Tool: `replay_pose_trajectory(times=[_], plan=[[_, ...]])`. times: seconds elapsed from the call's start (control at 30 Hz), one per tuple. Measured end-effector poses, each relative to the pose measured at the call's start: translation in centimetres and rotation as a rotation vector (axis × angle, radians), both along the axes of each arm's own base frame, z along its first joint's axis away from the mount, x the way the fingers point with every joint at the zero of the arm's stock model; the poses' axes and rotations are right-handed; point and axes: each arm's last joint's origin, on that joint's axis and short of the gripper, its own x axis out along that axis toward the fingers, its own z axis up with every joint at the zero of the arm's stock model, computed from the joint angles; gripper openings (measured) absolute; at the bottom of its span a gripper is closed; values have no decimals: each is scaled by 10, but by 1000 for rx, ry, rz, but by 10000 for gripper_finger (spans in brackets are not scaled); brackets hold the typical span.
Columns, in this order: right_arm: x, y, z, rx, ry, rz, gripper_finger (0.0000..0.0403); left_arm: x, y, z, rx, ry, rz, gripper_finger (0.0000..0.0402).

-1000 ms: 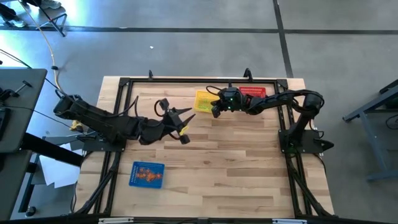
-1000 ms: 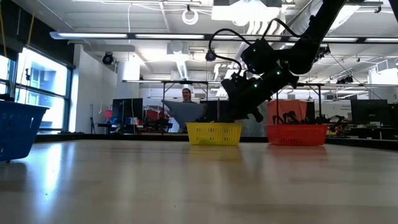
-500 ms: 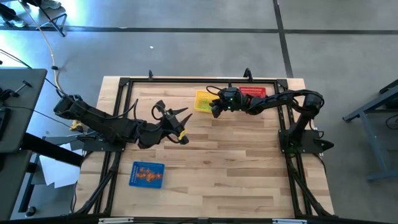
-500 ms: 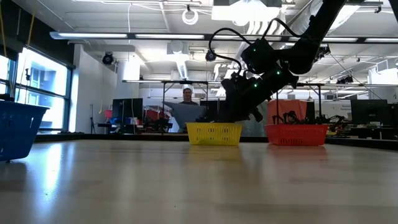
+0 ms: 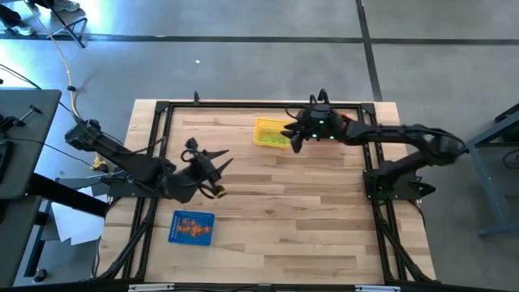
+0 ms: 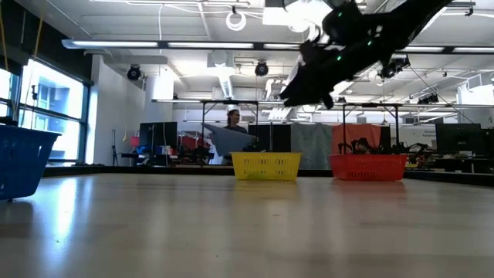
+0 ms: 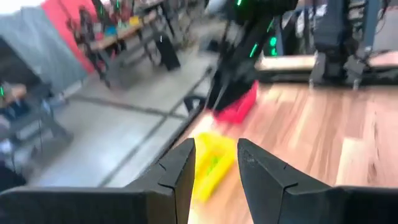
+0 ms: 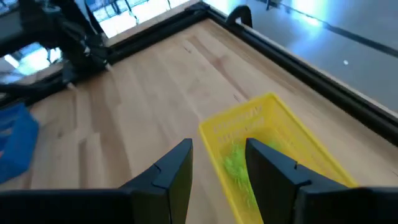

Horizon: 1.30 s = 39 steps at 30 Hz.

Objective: Sort Halloween decoration
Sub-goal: Return to Home Position

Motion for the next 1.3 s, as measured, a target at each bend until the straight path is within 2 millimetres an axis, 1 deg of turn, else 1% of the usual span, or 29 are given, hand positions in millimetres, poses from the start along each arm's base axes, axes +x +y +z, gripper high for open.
replay_pose_trajectory(times=[0.1, 0.27, 0.33, 0.43, 0.53, 0.63, 0.77, 0.87, 1.0, 1.13, 1.3], plan=[[-19, 11, 21, -18, 10, 9, 144, -19, 5, -4, -76, 17, 32, 111], [-47, 30, 44, -16, 16, 33, 144, -46, 12, -8, -150, 67, 55, 111], [-58, 38, 49, 1, 34, 64, 144, -54, 14, -10, -173, 95, 47, 111], [-71, 51, 50, 36, 85, 116, 144, -64, 15, -11, -204, 124, 40, 111], [-76, 62, 49, 57, 99, 141, 144, -73, 16, -13, -226, 142, 53, 111], [-77, 72, 44, 37, 112, 200, 144, -83, 17, -15, -247, 156, 76, 111], [-79, 83, 30, -41, 184, 310, 144, -93, 16, -21, -260, 166, 96, 111], [-81, 89, 15, -46, 231, 351, 144, -97, 13, -32, -261, 177, 87, 111], [-87, 94, -6, 1, 264, 349, 144, -105, 11, -49, -280, 175, 86, 110], [-96, 98, -24, 60, 236, 319, 144, -112, 12, -63, -304, 158, 93, 110], [-110, 104, -40, 94, 123, 305, 144, -122, 12, -79, -304, 172, 54, 110]])
